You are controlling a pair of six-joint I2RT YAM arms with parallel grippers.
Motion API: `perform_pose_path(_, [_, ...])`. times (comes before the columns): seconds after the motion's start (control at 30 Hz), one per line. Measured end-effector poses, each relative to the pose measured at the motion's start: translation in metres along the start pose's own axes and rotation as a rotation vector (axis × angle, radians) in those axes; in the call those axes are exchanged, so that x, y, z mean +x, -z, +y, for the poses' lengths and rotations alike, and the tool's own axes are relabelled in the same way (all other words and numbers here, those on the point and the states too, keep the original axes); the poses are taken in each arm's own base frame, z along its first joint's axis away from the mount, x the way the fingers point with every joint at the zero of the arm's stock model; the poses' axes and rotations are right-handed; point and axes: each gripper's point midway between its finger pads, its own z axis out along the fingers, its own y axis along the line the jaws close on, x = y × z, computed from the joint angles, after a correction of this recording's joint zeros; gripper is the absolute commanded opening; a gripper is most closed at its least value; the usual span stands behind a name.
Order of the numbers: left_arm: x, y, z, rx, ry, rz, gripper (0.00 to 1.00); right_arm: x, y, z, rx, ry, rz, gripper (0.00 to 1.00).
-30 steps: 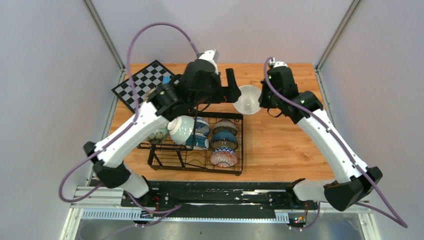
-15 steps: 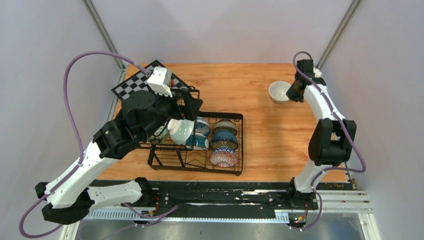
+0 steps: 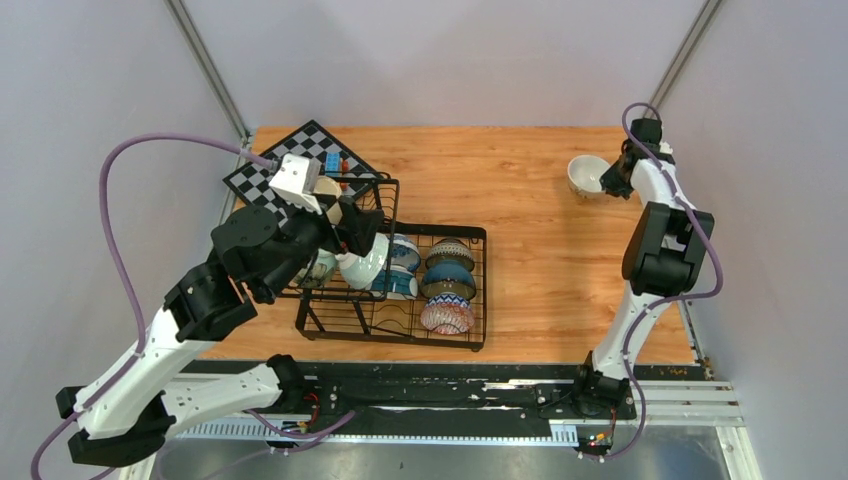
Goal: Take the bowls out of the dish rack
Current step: Place the bowl at the center of the board.
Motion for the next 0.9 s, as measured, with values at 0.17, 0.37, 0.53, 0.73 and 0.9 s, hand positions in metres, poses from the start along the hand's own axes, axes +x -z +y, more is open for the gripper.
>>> perform_pose_path(0.17, [-0.001, 0.001, 0.001, 0.003, 0.001, -0.012, 1.0, -0.022, -0.004, 0.018, -0.057, -0.004, -0.049, 0.0])
perform_pose_path(0.37, [0.001, -0.001, 0.0, 0.002, -0.004, -0.009, 1.0, -0.023, -0.008, 0.016, -0.056, 0.012, -0.051, 0.0])
perform_pose_path(0.53, [0.002, -0.003, 0.0, 0.0, -0.007, -0.004, 1.0, -0.018, -0.016, 0.013, -0.048, 0.023, -0.034, 0.0])
perform_pose_path(0.73, [0.006, -0.006, -0.001, -0.003, -0.011, 0.008, 1.0, -0.013, -0.022, 0.011, -0.043, 0.041, -0.019, 0.0])
perform_pose_path(0.9, [0.01, -0.008, -0.001, -0.006, -0.012, 0.018, 1.0, -0.01, -0.026, 0.009, -0.037, 0.051, -0.01, 0.0])
